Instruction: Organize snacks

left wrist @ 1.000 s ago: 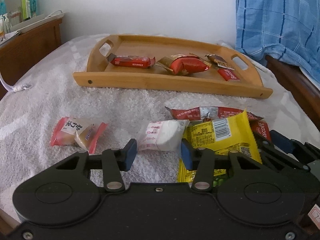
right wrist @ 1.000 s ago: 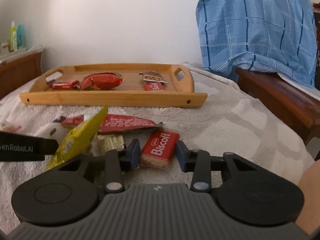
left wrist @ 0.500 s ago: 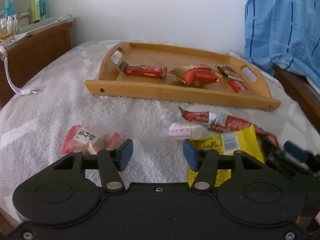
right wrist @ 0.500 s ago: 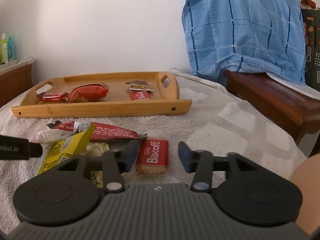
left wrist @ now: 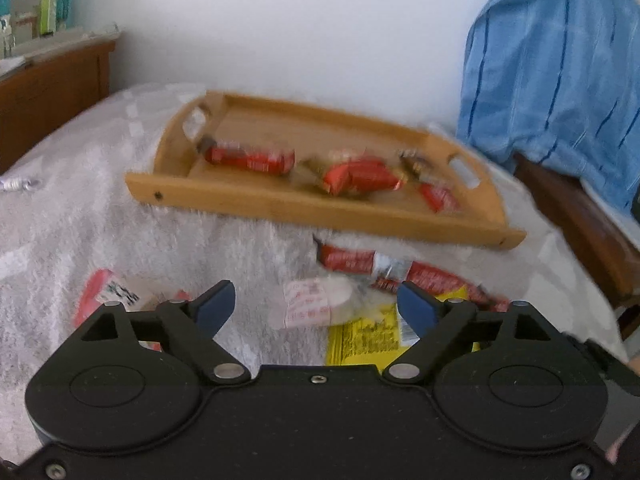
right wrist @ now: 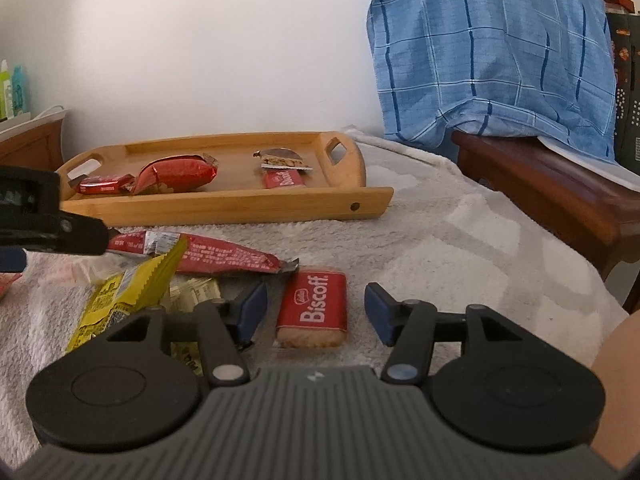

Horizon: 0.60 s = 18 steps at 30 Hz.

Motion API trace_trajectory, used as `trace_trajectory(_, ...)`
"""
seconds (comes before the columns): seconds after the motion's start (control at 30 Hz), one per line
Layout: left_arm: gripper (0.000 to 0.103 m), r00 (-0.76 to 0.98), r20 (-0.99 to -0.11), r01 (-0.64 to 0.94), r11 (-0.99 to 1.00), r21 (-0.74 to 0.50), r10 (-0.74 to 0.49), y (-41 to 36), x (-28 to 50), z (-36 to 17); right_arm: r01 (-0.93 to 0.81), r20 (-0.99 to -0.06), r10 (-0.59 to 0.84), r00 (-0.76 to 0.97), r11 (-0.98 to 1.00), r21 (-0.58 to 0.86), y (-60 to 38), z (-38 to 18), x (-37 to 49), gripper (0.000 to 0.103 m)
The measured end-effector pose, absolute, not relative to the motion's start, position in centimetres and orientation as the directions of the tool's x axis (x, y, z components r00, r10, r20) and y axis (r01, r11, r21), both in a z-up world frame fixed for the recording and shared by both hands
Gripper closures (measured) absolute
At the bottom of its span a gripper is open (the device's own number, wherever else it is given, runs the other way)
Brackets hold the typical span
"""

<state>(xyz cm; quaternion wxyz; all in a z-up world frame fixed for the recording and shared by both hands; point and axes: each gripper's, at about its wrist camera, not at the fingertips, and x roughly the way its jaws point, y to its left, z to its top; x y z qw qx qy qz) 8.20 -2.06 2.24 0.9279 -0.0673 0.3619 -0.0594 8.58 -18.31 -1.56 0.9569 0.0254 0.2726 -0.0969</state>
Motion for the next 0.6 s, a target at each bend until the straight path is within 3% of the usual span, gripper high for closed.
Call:
trace_trajectory(0.1, 0.022, 0.709, -0.686, 0.045, 0.981, -0.189, -0.164, -2.2, 8.9, 1.5, 0.194, -0.529, -0.171, 0.831, 0.981, -0.013, -18.2, -1.7, 8.7, 0.032)
trace_trajectory(0.23, 0.051, 0.688, -0.699, 0.018, 0.968, -0.252, -0.195, -1.6, 9.4, 1.4, 0.177, -0.533, -0.151, 0.832, 0.984, -0.002, -18.3, -1.6, 8.9, 0.045)
trace_trajectory(0.4, 0.060, 0.691, -0.698, 0.025, 0.971, -0.236, -0.187, -1.6, 9.0, 1.8, 0.164, -0.521, -0.140, 0.842, 0.986, 0.000, -18.2, -1.5, 9.3, 0.065)
trace_trajectory(0.6, 0.063, 0.704, -0.693, 0.024, 0.980, -0.196, -0.156, -1.9, 8.3, 2.5, 0.180, -0.520, -0.128, 0.844, 0.982, 0.051, -19.0, -1.2, 8.8, 0.066)
